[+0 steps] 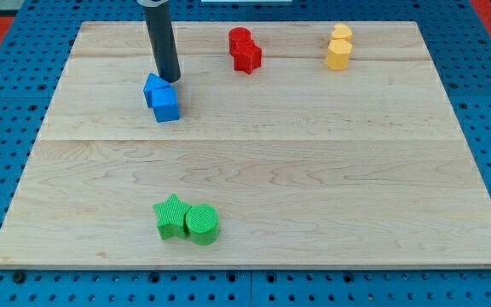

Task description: Move the blue blocks to the center of the board

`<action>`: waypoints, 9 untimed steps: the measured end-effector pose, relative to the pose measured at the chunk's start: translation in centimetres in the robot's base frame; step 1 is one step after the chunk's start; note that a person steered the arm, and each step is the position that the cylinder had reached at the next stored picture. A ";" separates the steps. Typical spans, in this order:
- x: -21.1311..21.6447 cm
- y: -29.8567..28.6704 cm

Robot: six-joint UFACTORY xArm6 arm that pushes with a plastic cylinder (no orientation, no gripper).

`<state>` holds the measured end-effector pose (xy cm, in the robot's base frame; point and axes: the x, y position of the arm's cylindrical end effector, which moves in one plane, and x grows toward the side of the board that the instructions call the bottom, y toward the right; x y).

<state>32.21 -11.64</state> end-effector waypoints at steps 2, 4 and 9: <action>0.2 0.7; 2.6 6.5; -0.9 1.0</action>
<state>31.34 -10.66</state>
